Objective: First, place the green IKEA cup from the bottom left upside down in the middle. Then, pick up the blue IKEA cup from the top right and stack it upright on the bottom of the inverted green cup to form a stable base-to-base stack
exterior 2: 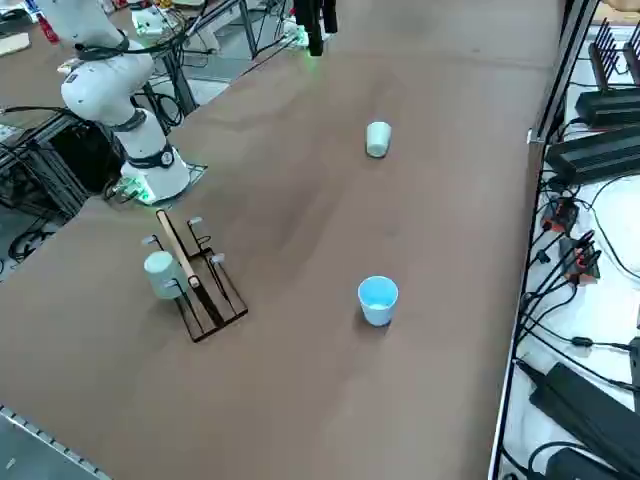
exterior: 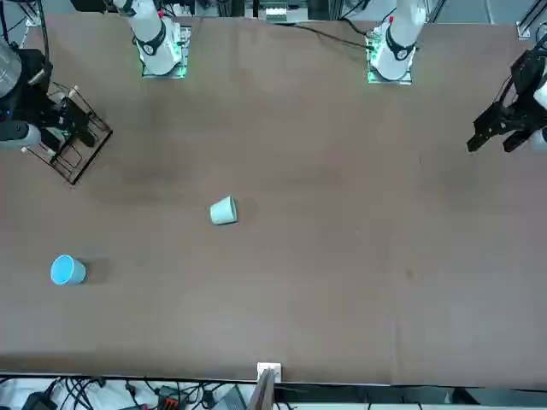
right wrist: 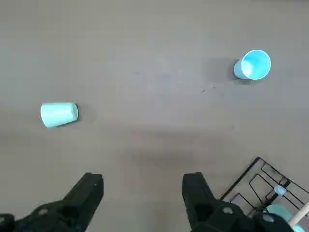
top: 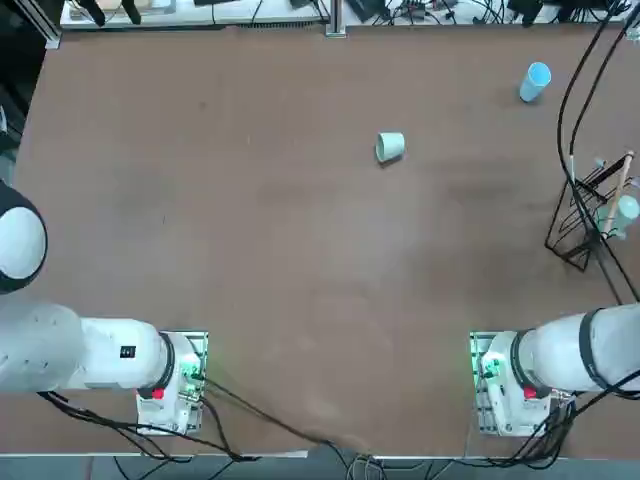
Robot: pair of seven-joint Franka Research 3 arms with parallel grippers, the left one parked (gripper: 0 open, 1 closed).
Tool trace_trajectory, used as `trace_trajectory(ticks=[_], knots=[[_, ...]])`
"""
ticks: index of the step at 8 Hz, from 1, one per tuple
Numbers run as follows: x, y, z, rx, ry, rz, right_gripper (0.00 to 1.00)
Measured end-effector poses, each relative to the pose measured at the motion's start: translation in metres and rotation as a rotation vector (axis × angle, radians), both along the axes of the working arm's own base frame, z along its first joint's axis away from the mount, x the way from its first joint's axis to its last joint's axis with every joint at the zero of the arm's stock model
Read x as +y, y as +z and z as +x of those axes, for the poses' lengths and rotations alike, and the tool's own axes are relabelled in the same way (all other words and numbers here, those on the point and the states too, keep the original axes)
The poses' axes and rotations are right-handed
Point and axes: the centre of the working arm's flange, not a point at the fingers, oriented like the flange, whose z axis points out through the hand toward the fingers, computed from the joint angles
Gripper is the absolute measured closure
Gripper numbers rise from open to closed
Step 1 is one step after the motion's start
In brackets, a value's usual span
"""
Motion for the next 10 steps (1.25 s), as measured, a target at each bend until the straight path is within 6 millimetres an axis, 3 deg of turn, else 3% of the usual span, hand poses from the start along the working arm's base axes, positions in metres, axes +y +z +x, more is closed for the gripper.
trace_trajectory(ticks=[4,5,8,10], knots=[[0.014,-0.006,0.001,0.010,0.028,0.000,0.00],[0.035,-0.017,0.004,0.030,0.068,-0.002,0.00],[0.132,-0.078,0.009,0.118,0.331,-0.019,0.00],[0.162,-0.119,0.024,0.117,0.630,-0.014,0.00]])
